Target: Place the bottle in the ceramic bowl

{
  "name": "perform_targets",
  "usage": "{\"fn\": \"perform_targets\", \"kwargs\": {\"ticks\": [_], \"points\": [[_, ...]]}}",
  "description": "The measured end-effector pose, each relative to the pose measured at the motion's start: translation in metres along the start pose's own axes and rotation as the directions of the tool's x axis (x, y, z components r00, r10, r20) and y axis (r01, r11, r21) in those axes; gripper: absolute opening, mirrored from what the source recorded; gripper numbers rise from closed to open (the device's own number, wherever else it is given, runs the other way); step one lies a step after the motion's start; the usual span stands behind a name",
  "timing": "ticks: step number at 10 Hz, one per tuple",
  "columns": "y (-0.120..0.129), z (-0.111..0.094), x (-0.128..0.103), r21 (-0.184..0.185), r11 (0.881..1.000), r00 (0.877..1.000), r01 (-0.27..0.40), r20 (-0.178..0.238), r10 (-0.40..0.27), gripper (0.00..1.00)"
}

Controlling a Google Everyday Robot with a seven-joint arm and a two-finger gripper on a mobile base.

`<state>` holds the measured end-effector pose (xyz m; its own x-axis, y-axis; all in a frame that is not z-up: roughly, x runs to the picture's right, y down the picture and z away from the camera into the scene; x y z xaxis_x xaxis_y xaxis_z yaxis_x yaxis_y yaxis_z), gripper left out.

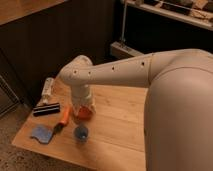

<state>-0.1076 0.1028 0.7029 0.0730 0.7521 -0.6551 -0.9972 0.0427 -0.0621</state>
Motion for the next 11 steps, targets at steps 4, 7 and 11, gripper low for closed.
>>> {"fn": "perform_targets", "kwargs": {"ticks": [4,7,11], "points": [[0.000,0.001,0.000,0.000,1.000,1.000,0.000,-0.001,0.000,0.65],[0.004,-0.001,-0.008,0.001,1.000,1.000,-0.001,0.002,0.001,0.65],[0.074,0.002,-0.095,0.030,0.996,0.996,0.079,0.044,-0.080,0.65]]}}
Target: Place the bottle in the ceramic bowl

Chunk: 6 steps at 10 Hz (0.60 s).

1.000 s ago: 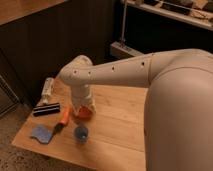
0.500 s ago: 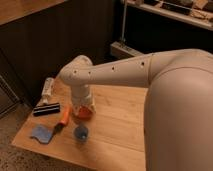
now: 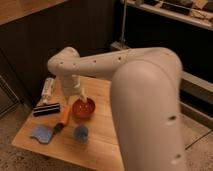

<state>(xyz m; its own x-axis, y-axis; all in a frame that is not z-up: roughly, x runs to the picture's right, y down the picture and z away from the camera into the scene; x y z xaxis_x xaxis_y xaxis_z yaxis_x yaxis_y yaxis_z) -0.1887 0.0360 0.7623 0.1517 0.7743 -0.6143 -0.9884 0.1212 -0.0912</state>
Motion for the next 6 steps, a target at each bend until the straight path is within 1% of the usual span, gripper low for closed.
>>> {"fn": "perform_targets", "kwargs": {"ticks": [1,2,3,4,5,6], "points": [[0.015,0.000,-0.020,0.005,1.000,1.000,0.019,0.009,-0.019,0.65],[0.034,0.000,-0.050,0.015,0.999,0.999,0.044,0.025,-0.045,0.65],[0.046,-0.001,-0.070,0.018,0.998,0.998,0.057,0.037,-0.058,0.65],[0.065,0.001,-0.098,0.025,0.997,0.995,0.078,0.054,-0.079,0.65],[0.086,0.005,-0.119,0.019,0.995,0.994,0.096,0.059,-0.097,0.65],[0.097,0.011,-0.132,0.015,0.995,0.993,0.103,0.061,-0.104,0.65]]}}
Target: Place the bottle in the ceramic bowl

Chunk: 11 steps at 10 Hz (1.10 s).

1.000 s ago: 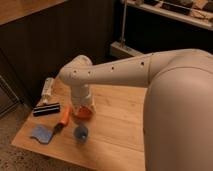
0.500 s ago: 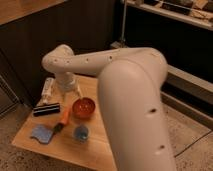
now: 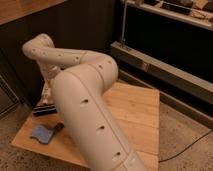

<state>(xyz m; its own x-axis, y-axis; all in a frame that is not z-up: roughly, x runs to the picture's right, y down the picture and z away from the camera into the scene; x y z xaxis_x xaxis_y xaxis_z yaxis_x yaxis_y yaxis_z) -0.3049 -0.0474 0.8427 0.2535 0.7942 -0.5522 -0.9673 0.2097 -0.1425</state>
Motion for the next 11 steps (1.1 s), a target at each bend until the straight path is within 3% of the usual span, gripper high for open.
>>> {"fn": "perform_targets", "kwargs": {"ticks": [4,7,11], "points": [[0.035,0.041,-0.039,-0.077,0.997,1.000,-0.004,-0.011,0.003,0.65],[0.046,0.055,-0.056,-0.156,0.988,1.000,-0.017,0.006,0.018,0.65],[0.071,0.065,-0.059,-0.201,0.979,1.000,0.022,0.019,-0.019,0.65]]}}
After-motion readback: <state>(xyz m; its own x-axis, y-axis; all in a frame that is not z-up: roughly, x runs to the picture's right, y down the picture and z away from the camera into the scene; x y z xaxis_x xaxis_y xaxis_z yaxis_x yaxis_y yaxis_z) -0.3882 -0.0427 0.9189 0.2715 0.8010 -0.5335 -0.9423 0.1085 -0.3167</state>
